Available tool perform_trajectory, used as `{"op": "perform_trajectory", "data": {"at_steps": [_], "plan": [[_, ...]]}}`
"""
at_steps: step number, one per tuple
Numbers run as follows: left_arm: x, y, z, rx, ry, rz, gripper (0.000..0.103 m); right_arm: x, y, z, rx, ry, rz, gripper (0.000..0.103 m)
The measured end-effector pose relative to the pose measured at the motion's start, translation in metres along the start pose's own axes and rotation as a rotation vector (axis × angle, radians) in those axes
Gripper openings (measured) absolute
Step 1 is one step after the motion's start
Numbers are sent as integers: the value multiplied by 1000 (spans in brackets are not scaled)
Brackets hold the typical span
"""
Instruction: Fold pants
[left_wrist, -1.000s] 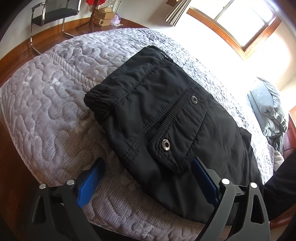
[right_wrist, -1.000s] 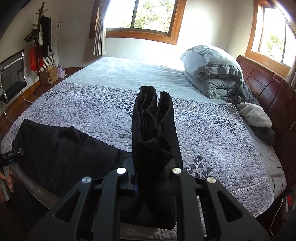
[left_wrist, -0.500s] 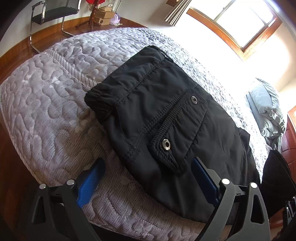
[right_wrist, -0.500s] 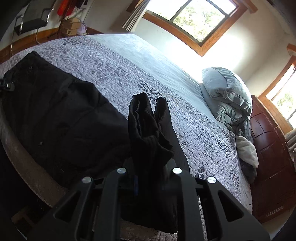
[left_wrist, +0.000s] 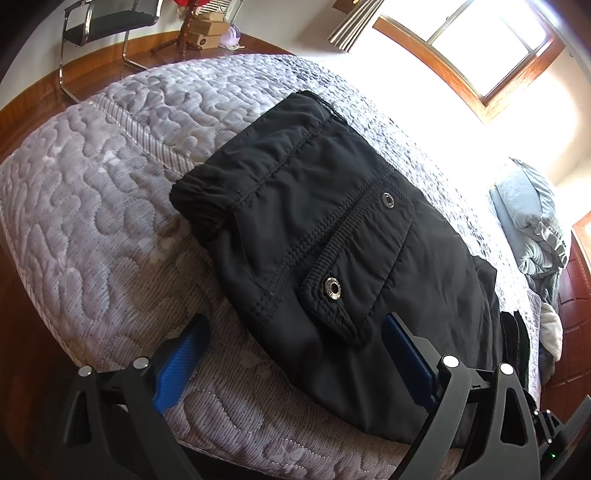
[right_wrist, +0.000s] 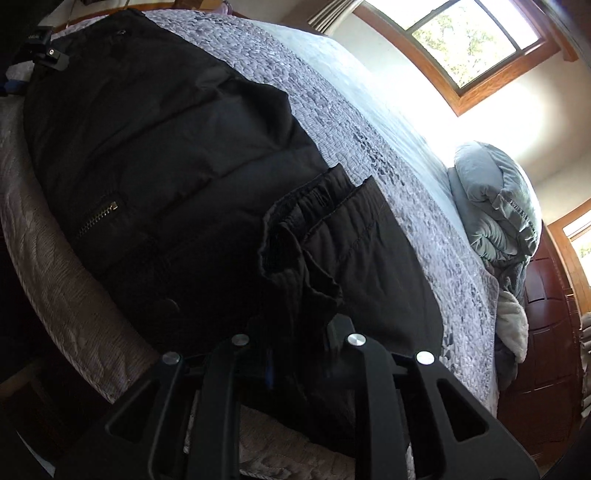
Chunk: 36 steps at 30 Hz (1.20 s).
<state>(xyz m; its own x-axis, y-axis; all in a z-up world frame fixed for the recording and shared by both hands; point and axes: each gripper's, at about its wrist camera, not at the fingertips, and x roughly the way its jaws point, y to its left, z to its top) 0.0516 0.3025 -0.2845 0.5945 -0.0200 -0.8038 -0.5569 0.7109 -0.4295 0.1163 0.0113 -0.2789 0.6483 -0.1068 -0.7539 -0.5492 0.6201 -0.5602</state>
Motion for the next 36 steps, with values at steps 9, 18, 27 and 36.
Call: {"op": "perform_trajectory", "data": {"at_steps": [9,18,27,36], "plan": [[3,0,1,-8,8,-11,95,-9,-51,0,250,9,492,62],[1,4,0,-16,3,-32,95,29,-113,45,535,114,442,69],[-3,9,-1,-14,6,-54,96,66,-95,52,556,235,448,4],[-5,14,1,-32,4,-90,96,41,-94,53,563,181,510,2]]}}
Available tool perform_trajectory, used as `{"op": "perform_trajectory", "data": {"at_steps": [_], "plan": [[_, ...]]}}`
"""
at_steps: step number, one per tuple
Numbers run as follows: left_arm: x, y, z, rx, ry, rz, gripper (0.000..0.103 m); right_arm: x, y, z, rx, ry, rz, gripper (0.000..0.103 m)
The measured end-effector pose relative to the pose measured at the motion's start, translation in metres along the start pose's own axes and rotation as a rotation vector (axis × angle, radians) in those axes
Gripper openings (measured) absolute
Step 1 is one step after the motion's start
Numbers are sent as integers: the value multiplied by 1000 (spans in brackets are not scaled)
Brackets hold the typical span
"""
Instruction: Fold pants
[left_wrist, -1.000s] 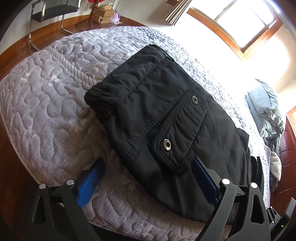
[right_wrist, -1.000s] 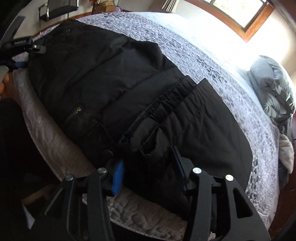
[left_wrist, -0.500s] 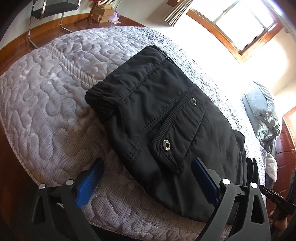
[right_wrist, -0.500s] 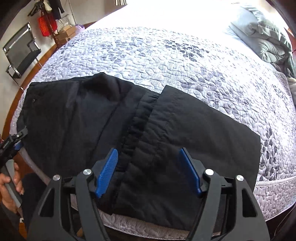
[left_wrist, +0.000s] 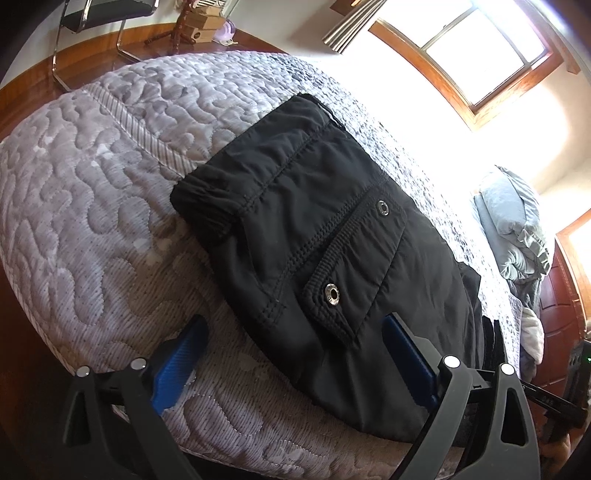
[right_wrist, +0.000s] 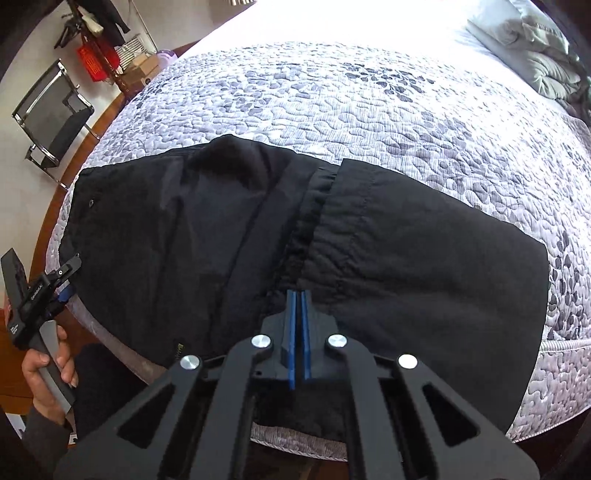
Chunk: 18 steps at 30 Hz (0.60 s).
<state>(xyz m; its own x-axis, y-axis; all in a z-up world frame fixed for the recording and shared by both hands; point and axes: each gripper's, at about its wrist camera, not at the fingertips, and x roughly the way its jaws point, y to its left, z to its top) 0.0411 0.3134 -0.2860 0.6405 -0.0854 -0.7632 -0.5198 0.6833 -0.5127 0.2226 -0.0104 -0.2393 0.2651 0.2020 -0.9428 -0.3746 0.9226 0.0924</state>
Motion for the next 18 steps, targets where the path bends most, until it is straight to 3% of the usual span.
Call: {"op": "perform_trajectory", "data": {"at_steps": [5,7,9,11,12,13,16,18], "plan": [[0,1,1,1,10,-9,97,23,-1,-1,-10,67,8,3],[1,1,2,5,17,-8,98,26,2,1,-36,96,13,11],[2,0,3,13,25,-5,98,23,5,7,-62,124,26,22],[-2,0,3,13,18,-11,98,15,11,21,-99,149,59,43],[-6,1,3,3,11,-15,98,9,17,31,-131,158,74,45],[-11,5,3,-26,-1,-31,98,4,25,41,-168,168,95,48],[-21,22,1,-153,-25,-99,98,-9,52,82,-263,205,201,74],[-23,35,0,-245,-33,-145,98,-10,79,112,-337,221,277,81]]}}
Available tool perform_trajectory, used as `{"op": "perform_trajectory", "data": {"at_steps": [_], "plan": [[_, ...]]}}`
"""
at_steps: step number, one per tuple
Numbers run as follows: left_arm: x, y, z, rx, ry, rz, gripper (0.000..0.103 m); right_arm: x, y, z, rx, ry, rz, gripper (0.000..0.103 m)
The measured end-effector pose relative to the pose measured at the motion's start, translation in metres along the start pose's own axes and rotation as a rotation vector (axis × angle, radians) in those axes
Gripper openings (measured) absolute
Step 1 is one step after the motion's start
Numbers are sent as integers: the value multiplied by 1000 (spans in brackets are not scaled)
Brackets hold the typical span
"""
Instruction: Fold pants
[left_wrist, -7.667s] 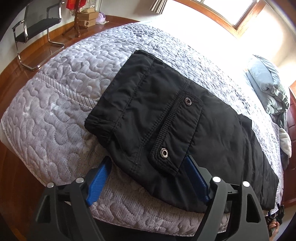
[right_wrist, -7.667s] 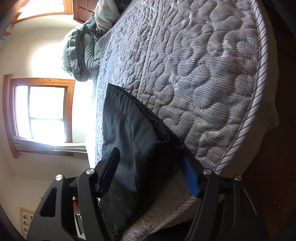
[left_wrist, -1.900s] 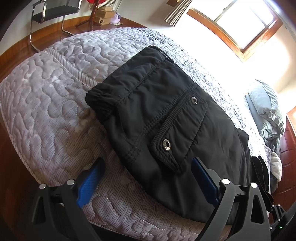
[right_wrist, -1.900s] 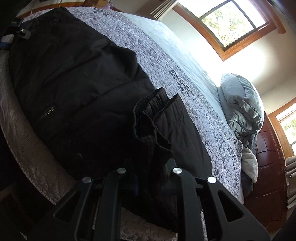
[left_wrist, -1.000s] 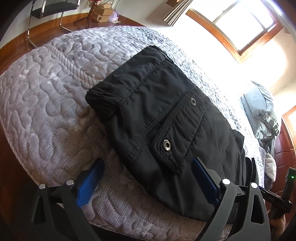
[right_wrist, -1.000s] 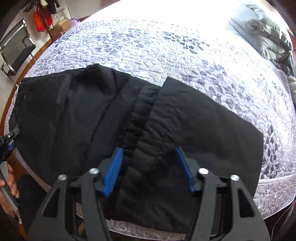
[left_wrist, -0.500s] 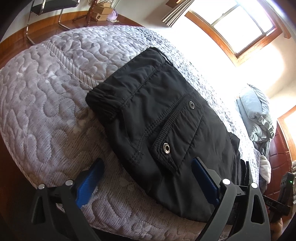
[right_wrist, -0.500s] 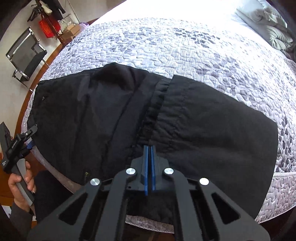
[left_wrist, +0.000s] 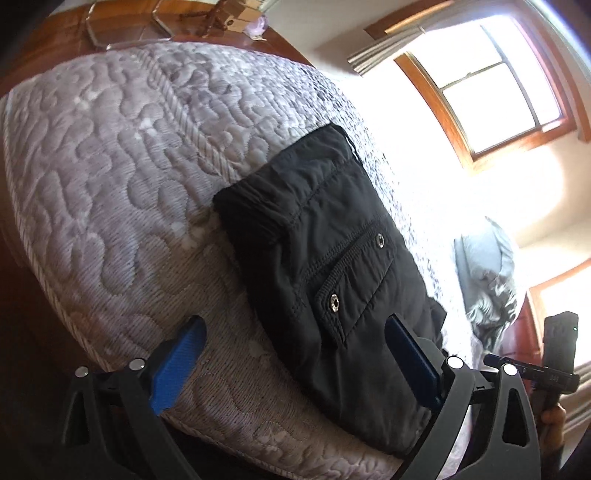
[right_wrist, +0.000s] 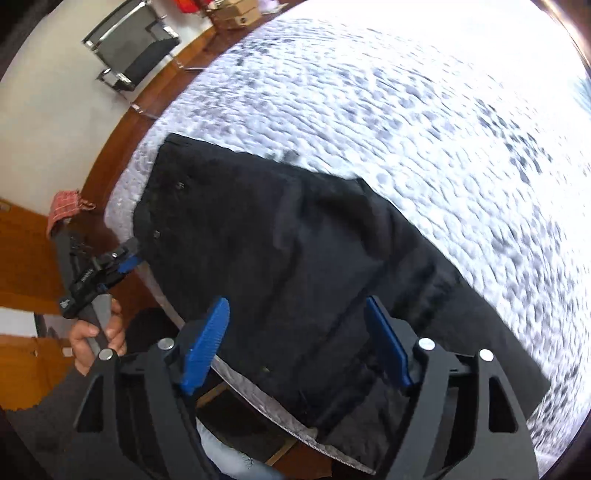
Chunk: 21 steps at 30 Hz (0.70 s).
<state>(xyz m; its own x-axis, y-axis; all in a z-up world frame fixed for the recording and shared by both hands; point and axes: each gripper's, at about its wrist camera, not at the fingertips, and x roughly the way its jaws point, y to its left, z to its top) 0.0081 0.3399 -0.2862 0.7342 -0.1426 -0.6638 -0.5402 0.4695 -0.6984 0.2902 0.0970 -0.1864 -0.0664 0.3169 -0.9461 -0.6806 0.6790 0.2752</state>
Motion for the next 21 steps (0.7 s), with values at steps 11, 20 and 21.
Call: {"op": "perform_trajectory", "data": {"at_steps": [11,20,21], "plan": [[29,21,30,-205,1,-124,99,106,111,174,-354,299,202,92],[47,16,41,-209,22,-111,66,190,171,224,-547,476,234,93],[49,18,41,-214,27,-119,66,196,176,224,-570,500,237,93]]}}
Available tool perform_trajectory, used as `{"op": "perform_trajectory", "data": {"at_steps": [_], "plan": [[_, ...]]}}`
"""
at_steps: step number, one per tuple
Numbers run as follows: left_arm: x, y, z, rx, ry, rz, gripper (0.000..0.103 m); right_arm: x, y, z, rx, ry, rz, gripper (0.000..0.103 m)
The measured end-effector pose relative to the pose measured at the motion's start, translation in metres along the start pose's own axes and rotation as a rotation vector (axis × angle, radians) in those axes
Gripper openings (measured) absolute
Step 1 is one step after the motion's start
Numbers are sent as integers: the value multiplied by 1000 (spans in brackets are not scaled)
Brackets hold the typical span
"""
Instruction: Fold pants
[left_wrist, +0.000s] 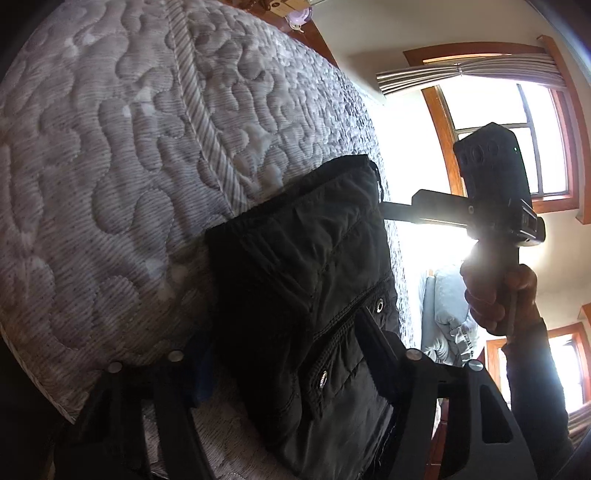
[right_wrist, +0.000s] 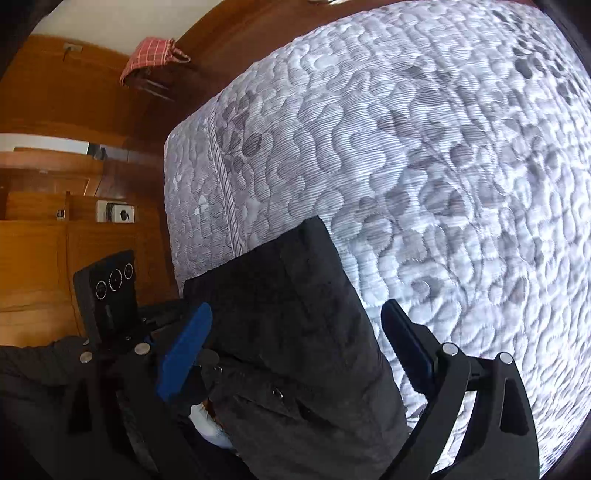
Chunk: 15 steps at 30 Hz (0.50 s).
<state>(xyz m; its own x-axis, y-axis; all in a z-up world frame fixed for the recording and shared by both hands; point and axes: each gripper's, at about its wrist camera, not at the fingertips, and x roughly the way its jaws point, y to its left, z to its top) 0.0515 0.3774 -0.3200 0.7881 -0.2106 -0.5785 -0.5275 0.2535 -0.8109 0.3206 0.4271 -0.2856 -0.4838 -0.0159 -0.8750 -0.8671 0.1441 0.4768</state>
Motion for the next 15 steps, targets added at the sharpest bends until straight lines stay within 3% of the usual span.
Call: {"op": "perform_trajectory", "data": {"at_steps": [5,9,10,11,14,15], "plan": [[0,15,4,-37,17,-70,70,27,4,18,-81,105,-23,93],[6,8,9,-35,12,-71,89,39,2,27,-99,138,-8,93],[9,3,9,-24,9,-53,89,40,1,28,-100,134,-3,89],[11,-1,10,-15,10,-39,88,40,1,29,-95,130,5,69],[6,4,12,-58,8,-46,77,35,4,29,-105,138,-1,42],[4,7,14,-81,7,-61,73,31,4,29,-111,140,-9,39]]}}
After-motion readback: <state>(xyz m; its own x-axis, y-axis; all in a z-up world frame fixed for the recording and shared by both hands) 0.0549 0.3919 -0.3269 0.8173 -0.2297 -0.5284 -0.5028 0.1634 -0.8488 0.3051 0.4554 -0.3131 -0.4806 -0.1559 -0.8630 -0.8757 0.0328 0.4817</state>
